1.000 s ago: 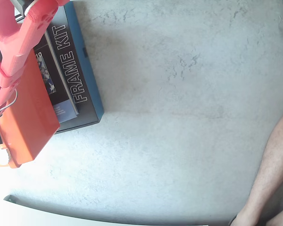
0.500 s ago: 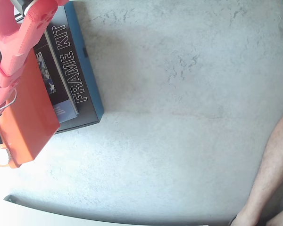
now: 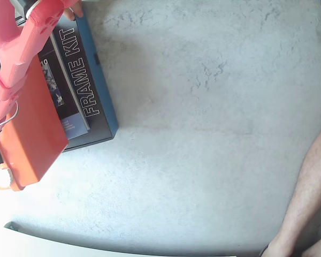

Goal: Grab the white handle of the orange box

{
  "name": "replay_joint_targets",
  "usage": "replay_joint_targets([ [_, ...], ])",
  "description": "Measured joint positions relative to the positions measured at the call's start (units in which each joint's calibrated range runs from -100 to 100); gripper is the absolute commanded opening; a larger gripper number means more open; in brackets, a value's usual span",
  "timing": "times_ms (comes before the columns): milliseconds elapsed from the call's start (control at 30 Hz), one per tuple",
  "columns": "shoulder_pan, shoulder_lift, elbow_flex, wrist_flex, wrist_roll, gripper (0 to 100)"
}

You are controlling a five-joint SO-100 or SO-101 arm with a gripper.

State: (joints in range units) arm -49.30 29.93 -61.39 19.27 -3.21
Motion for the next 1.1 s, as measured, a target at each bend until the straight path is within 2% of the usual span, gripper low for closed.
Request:
replay_joint_targets([
  [600,0.2,-0.18,-0.45,-0.08,-0.05,16],
  [800,0.91,-0.18,-2.79,-0.08,-0.05,1],
  [1100,1.51,-0.27,-4.68,1.27,0.26,2],
])
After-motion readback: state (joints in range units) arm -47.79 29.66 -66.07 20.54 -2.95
